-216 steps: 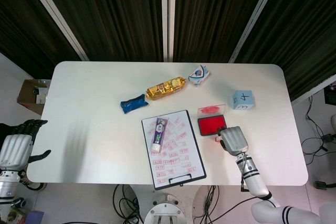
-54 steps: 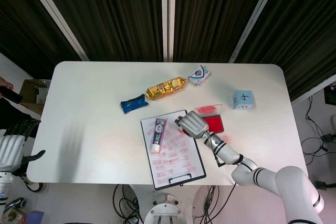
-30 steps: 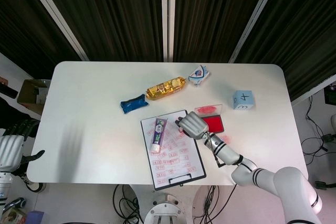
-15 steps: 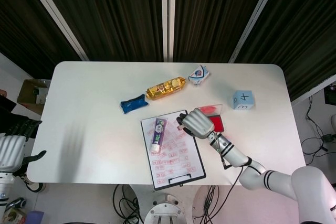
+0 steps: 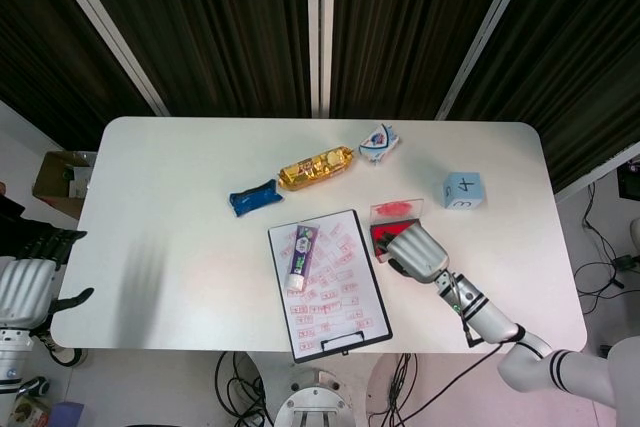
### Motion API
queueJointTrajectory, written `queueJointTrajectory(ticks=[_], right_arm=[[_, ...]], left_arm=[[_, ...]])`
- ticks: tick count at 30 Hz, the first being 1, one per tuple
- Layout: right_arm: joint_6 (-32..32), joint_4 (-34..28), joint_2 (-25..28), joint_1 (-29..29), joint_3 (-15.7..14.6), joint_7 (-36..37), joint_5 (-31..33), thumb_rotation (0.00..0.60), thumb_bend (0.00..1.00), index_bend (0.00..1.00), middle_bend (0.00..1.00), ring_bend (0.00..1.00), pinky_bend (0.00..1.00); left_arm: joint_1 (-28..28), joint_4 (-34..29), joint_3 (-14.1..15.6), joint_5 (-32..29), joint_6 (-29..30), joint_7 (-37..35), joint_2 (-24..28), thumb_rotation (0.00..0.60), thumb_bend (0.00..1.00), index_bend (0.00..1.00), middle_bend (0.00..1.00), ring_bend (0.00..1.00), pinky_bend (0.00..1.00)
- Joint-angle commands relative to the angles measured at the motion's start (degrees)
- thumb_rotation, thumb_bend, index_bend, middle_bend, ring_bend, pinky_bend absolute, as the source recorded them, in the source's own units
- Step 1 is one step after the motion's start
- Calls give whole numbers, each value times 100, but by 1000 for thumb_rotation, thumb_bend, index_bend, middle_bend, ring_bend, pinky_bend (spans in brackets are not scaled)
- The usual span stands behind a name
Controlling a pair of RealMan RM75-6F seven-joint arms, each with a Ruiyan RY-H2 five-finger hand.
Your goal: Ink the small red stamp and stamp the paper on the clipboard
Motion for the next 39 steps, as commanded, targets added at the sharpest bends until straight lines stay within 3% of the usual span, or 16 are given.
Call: queueJointTrajectory(ticks=[1, 14, 34, 39], right_arm=[[-32, 59, 28, -146, -91, -85, 76, 600, 488, 1000, 912, 875, 940], [-332, 870, -357, -491, -113, 189, 391, 600, 486, 1000, 912, 875, 939], [-195, 1048, -454, -759, -104, 216, 262, 600, 484, 1000, 909, 875, 939], [-23, 1250, -534, -796, -126, 284, 96, 600, 430, 962, 854, 872, 939]], left_arm=[[-2, -4, 2, 7, 2, -1, -4, 600, 0, 206, 215, 167, 251], [-35, 1, 15, 33, -41, 3, -29, 600, 0, 205, 215, 167, 251], [-37, 53, 9, 5, -41, -30, -54, 600, 0, 205, 215, 167, 251], [-33, 60, 9, 0, -38, -42, -45, 600, 0, 205, 215, 167, 251]])
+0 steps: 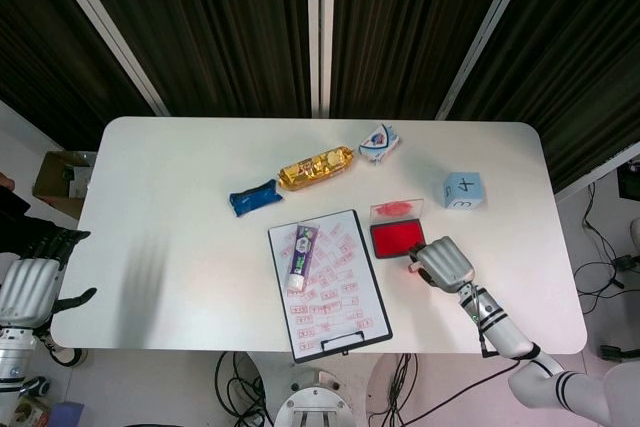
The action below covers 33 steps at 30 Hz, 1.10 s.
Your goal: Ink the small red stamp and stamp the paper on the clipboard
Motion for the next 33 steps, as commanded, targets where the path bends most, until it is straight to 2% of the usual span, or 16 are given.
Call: queueJointTrajectory(ticks=[1, 6, 11, 15, 26, 33], right_arm=[[120, 114, -50, -27, -18, 120, -115, 600, 410, 933, 831, 870, 939], [171, 160, -21, -24, -53, 327, -235, 600, 310, 797, 717, 839, 938], [-47, 87, 59, 21, -58, 270, -196, 600, 235, 724, 643, 797, 937], [-39, 53, 61, 9, -37, 249, -199, 600, 228, 693, 615, 796, 937], [-119, -79, 160, 7, -3, 184, -177, 600, 210, 518, 459, 794, 937], [-230, -166, 201, 18, 11, 107, -137, 600, 208, 468, 408, 794, 930]], left_arm=[[-2, 6, -2, 10, 9, -24, -1, 600, 0, 206, 215, 167, 251], [-12, 42, -7, 31, 18, -52, -26, 600, 0, 205, 215, 167, 251], [-2, 75, -7, 51, 57, -73, -44, 600, 0, 205, 215, 167, 251], [4, 68, -4, 40, 57, -63, -38, 600, 0, 205, 215, 167, 251], [-4, 75, -6, 28, 36, -69, -43, 600, 0, 205, 215, 167, 251], [2, 67, -3, 30, 47, -63, -39, 600, 0, 205, 215, 167, 251]])
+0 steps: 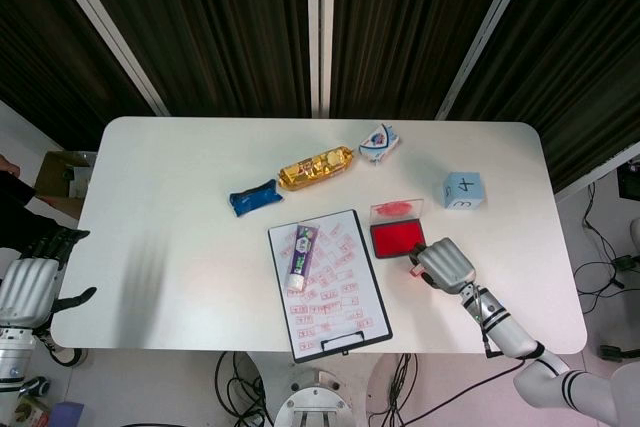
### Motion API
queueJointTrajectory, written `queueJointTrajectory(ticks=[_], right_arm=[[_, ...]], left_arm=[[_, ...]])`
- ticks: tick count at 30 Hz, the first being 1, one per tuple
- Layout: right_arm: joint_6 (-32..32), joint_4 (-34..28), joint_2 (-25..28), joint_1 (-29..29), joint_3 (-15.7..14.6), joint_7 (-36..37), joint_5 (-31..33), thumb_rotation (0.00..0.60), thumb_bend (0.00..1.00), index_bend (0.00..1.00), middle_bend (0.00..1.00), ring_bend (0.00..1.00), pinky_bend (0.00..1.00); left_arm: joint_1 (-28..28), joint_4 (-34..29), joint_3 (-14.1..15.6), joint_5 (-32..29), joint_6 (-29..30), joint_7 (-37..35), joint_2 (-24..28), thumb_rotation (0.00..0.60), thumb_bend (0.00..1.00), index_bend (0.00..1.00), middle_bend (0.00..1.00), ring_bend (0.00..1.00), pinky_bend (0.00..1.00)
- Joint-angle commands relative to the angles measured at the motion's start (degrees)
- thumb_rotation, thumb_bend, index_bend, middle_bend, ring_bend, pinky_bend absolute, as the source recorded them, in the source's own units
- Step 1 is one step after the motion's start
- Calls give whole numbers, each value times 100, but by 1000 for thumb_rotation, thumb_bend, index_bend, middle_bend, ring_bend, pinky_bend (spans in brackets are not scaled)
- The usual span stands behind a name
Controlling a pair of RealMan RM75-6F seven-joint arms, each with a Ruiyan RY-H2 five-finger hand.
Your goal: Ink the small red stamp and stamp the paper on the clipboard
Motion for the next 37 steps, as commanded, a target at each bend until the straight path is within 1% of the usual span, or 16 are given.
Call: queueJointTrajectory(ticks=[1, 7, 13, 16, 19, 21, 22, 23, 24, 25, 26, 28, 29, 30, 34, 37], right_arm=[[-21, -17, 4, -3, 2, -12, 13, 600, 208, 458, 402, 794, 929], [2, -34, 14, -15, 5, 5, -10, 600, 208, 396, 372, 794, 928], [104, -213, 171, -47, 1, -32, -57, 600, 207, 258, 328, 794, 926], [300, -507, 477, -143, -28, -161, -101, 600, 207, 183, 315, 794, 926], [508, -999, 1014, -331, -46, -314, -1, 600, 198, 88, 283, 794, 926], [817, -1374, 1441, -530, -32, -377, 65, 600, 182, 21, 247, 788, 926], [994, -1542, 1626, -641, -32, -386, 83, 600, 174, 8, 237, 778, 925], [1253, -1770, 1870, -802, -32, -362, 105, 600, 165, 0, 224, 742, 919], [1467, -1927, 2035, -932, -26, -308, 121, 600, 158, 0, 208, 666, 889], [1694, -2056, 2172, -1067, -17, -210, 131, 600, 159, 0, 192, 579, 828], [1994, -2171, 2312, -1250, 1, -46, 151, 600, 165, 0, 151, 384, 643], [2368, -2268, 2459, -1531, 63, -54, 305, 600, 173, 0, 48, 72, 194], [2491, -2378, 2551, -1694, 93, -182, 478, 600, 168, 0, 11, 2, 44], [2574, -2472, 2595, -1798, 135, -282, 616, 600, 163, 0, 0, 0, 6], [2569, -2767, 2659, -2063, 269, -546, 1175, 600, 156, 0, 0, 0, 0], [2643, -2689, 2572, -2129, 351, -448, 1129, 600, 153, 0, 0, 0, 0]], left_arm=[[3, 0, 1, 0, 3, -2, 1, 600, 0, 205, 215, 167, 251], [2, 5, 0, -2, 1, -10, 5, 600, 0, 205, 215, 167, 251], [4, -8, -1, 1, 9, -10, 11, 600, 0, 205, 215, 167, 251], [12, -11, 1, -6, 13, -12, 11, 600, 0, 205, 215, 167, 251], [10, -11, 3, -14, 0, -13, 13, 600, 0, 205, 215, 167, 251], [4, -21, 0, 2, 8, -10, 15, 600, 0, 205, 215, 167, 251], [2, -28, -1, 10, 14, -5, 16, 600, 0, 205, 215, 167, 251], [0, -41, -2, 20, 20, 7, 21, 600, 0, 205, 215, 167, 251], [-2, -53, -4, 27, 27, 19, 26, 600, 0, 205, 215, 167, 251], [-2, -67, -5, 33, 33, 32, 32, 600, 0, 205, 215, 167, 251], [-2, -88, -7, 38, 43, 49, 38, 600, 0, 205, 215, 167, 251], [2, -127, -8, 44, 56, 76, 47, 600, 0, 205, 215, 167, 251], [5, -157, -6, 49, 65, 98, 53, 600, 0, 205, 215, 167, 251], [6, -181, -3, 56, 70, 116, 59, 600, 0, 205, 215, 167, 251], [8, -271, -7, 69, 91, 198, 99, 600, 0, 205, 215, 167, 251], [3, -323, -28, 84, 125, 251, 142, 600, 0, 205, 215, 167, 251]])
